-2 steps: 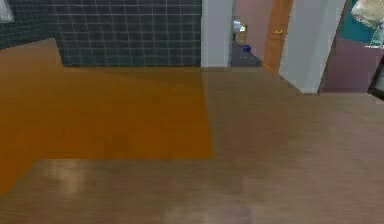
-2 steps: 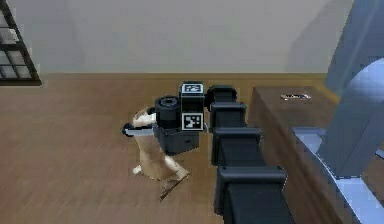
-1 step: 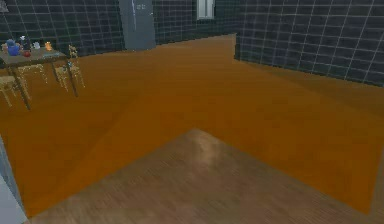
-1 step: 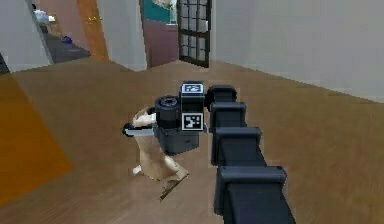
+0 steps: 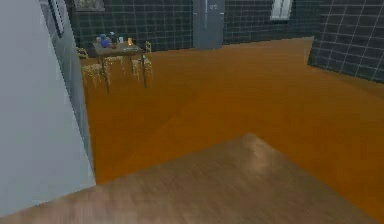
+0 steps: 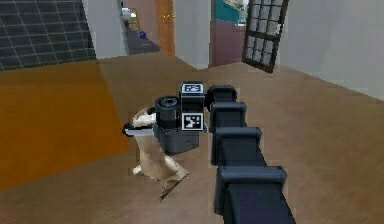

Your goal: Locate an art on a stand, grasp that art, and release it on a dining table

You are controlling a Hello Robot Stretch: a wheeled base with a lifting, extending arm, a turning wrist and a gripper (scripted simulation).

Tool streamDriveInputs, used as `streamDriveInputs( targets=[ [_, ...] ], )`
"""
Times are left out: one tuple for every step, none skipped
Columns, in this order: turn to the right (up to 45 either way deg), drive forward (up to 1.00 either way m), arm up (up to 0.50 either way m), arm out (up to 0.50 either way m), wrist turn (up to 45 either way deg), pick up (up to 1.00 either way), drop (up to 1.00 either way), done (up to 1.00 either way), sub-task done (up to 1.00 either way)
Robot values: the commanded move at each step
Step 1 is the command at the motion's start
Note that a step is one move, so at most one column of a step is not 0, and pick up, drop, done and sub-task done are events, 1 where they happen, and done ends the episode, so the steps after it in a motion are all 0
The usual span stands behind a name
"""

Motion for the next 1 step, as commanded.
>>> streamDriveInputs(
  targets=[
    [0.0, 1.00, 0.00, 0.00, 0.0, 0.00, 0.00, 0.00, 0.00]
  ],
)
